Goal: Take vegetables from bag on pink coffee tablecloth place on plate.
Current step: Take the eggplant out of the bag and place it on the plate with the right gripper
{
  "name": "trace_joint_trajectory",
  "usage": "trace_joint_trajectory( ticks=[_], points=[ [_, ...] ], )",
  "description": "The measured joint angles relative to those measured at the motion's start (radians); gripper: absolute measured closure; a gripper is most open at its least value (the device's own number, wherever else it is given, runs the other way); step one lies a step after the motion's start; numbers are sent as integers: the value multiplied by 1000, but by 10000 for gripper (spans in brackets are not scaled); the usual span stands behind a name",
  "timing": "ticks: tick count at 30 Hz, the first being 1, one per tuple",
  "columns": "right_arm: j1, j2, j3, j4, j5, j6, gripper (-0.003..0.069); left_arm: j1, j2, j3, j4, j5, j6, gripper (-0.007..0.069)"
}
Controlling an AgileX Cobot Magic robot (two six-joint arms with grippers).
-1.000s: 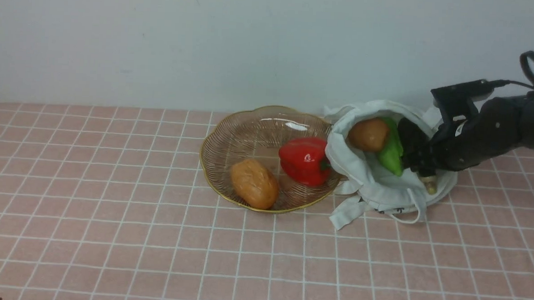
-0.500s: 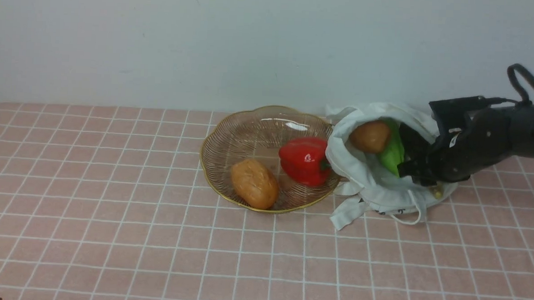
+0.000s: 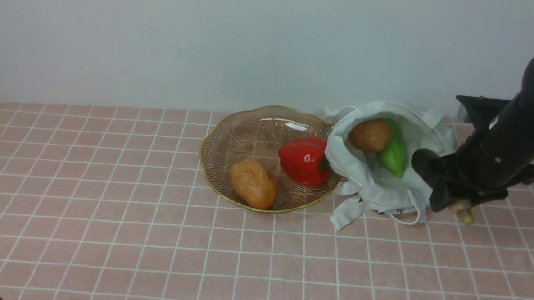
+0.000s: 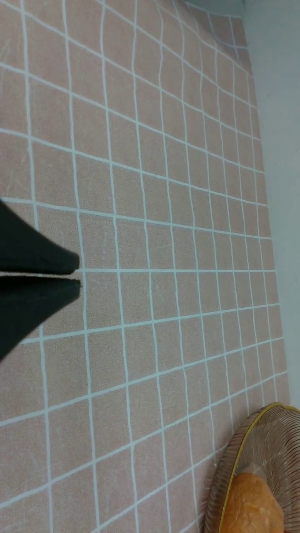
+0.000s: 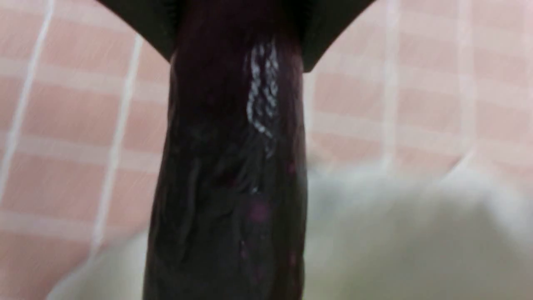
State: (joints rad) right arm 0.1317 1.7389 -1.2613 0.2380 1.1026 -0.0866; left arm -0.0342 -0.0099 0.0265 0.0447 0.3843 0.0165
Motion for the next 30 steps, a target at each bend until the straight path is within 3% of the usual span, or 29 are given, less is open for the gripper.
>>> trace_joint_trajectory(
  ticks=[4, 8, 12, 18, 30],
  points=[
    [20, -136, 67, 194, 58, -143, 396, 0, 0, 0, 0, 0, 0, 629],
    [111, -216, 78, 426, -36, -329, 396, 0, 0, 0, 0, 0, 0, 629],
    [206, -186, 24, 509, -72, -409, 396, 0, 0, 0, 0, 0, 0, 629],
    [313, -8, -158, 444, -107, -374, 396, 0, 0, 0, 0, 0, 0, 629],
    [331, 342, -416, 256, -202, -158, 396, 0, 0, 0, 0, 0, 0, 629]
  ],
)
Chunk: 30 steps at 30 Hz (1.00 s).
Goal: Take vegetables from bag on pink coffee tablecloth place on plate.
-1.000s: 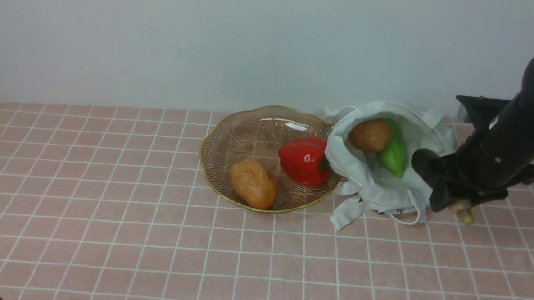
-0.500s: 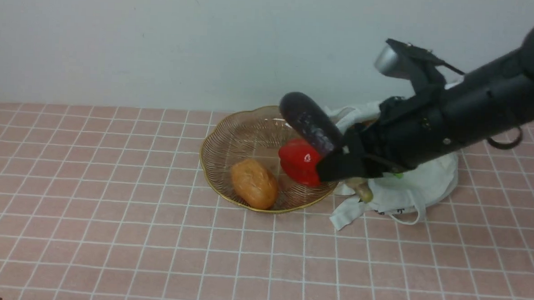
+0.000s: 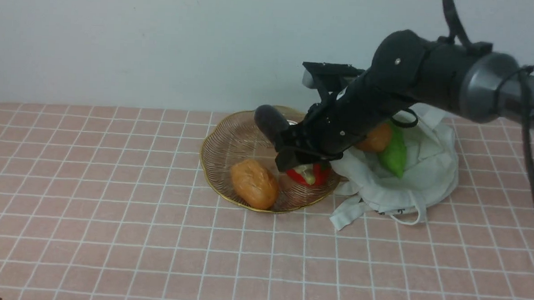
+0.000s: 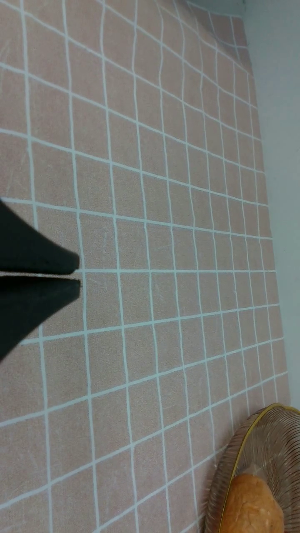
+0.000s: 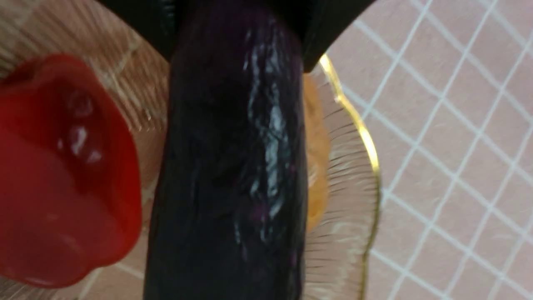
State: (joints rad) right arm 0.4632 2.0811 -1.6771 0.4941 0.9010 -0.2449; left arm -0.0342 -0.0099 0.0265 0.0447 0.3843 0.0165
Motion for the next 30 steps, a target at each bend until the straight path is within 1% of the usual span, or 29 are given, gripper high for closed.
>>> trace_joint_trajectory(
  ticks=[4, 7, 8, 10, 12, 14, 17, 18, 19, 21, 23, 24, 25, 30],
  points=[
    [0, 42, -26, -8, -13, 6, 369, 0, 0, 0, 0, 0, 0, 629],
    [0, 61, -31, -17, -18, 7, 253, 0, 0, 0, 0, 0, 0, 629],
    [0, 61, -31, -17, -18, 7, 238, 0, 0, 0, 0, 0, 0, 629],
    [0, 61, -34, -18, -5, 10, 156, 0, 0, 0, 0, 0, 0, 629],
    [0, 61, -49, -23, 25, 22, 112, 0, 0, 0, 0, 0, 0, 629],
    [0, 61, -86, -32, 92, 32, 87, 0, 0, 0, 0, 0, 0, 629],
    [0, 61, -169, -44, 198, 38, 83, 0, 0, 0, 0, 0, 0, 629],
    [0, 61, -235, -46, 269, 38, 88, 0, 0, 0, 0, 0, 0, 629],
    [0, 61, -285, -48, 305, 38, 101, 0, 0, 0, 0, 0, 0, 629],
    [0, 52, -365, -54, 322, 46, 127, 0, 0, 0, 0, 0, 0, 629],
    [0, 15, -422, -64, 329, 69, 183, 0, 0, 0, 0, 0, 0, 629],
    [0, -4, -433, -70, 332, 75, 208, 0, 0, 0, 0, 0, 0, 629],
    [0, -14, -435, -70, 332, 76, 215, 0, 0, 0, 0, 0, 0, 629],
    [0, -216, -402, -161, 350, 87, 430, 0, 0, 0, 0, 0, 0, 629]
  ],
)
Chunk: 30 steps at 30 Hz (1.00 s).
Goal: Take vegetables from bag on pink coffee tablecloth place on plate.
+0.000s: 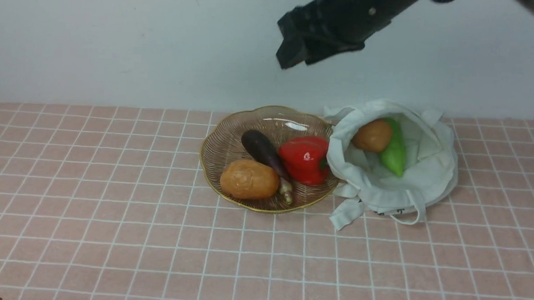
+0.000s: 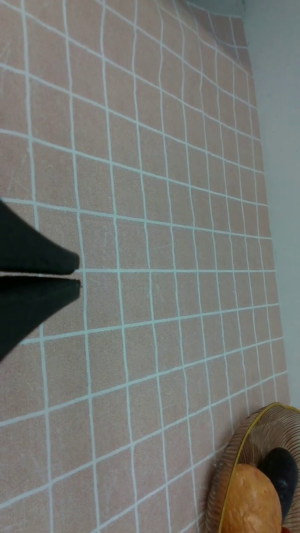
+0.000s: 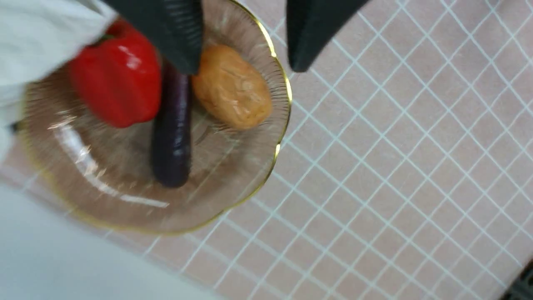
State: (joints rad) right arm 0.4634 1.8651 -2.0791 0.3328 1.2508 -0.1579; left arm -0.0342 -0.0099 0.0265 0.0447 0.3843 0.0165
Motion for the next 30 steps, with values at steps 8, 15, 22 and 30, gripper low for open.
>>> trace_joint_trajectory(
  ticks=[8, 15, 22, 30],
  points=[
    [0, -410, 262, -146, 9, 3, 631, 0, 0, 0, 0, 0, 0, 629],
    [0, -892, 796, -175, -300, 3, 673, 0, 0, 0, 0, 0, 0, 629],
    [0, -1246, 1409, -167, -966, 3, 673, 0, 0, 0, 0, 0, 0, 629],
    [0, -1361, 1727, -161, -1290, 0, 673, 0, 0, 0, 0, 0, 0, 629]
  ],
)
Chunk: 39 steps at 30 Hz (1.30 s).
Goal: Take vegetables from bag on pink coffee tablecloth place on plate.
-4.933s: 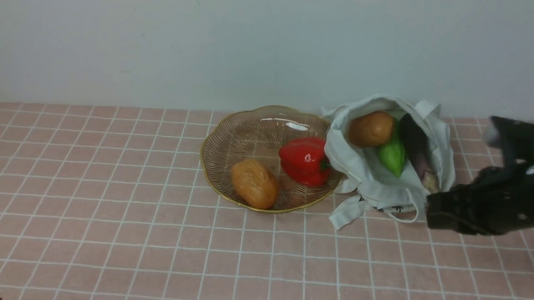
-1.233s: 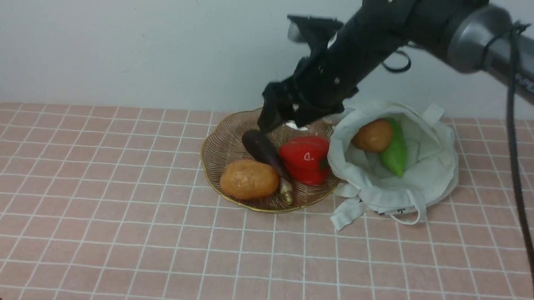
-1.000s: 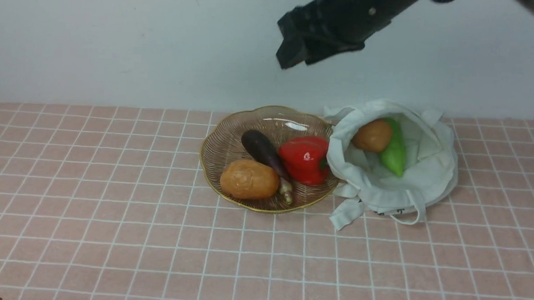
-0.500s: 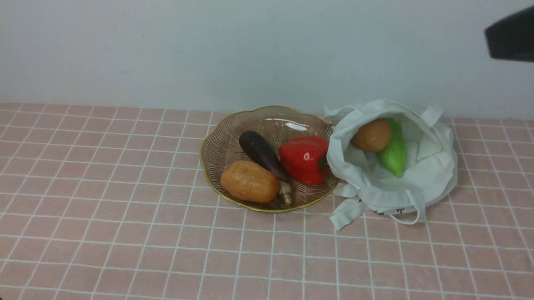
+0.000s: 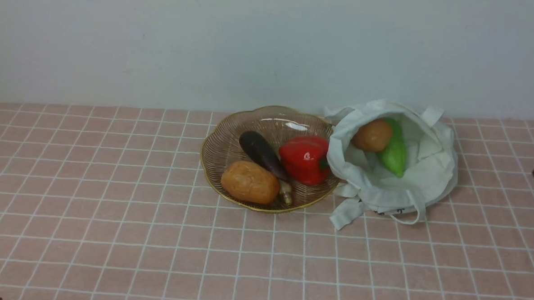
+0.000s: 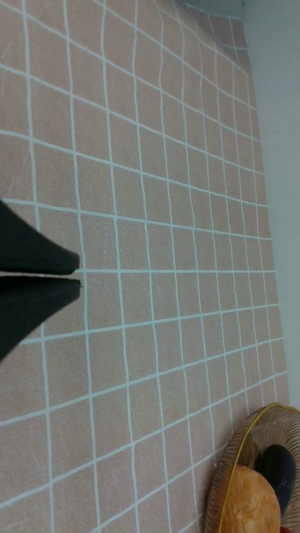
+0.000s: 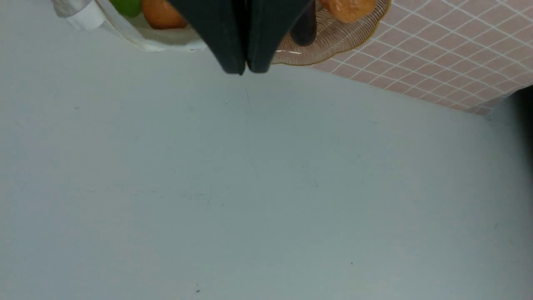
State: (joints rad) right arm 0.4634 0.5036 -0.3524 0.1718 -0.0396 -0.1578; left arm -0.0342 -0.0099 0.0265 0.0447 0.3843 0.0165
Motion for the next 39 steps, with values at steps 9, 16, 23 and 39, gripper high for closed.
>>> trace_joint_trajectory(
  ticks=[9, 16, 23, 39],
  points=[
    [0, 0, 20, 0, 40, -1, 673, 0, 0, 0, 0, 0, 0, 629],
    [0, 0, 20, 0, 96, -1, 673, 0, 0, 0, 0, 0, 0, 629],
    [0, 0, 20, 0, 148, -1, 673, 0, 0, 0, 0, 0, 0, 629],
    [-134, -316, 176, -76, 252, 7, 673, 0, 0, 0, 0, 0, 0, 629]
  ],
)
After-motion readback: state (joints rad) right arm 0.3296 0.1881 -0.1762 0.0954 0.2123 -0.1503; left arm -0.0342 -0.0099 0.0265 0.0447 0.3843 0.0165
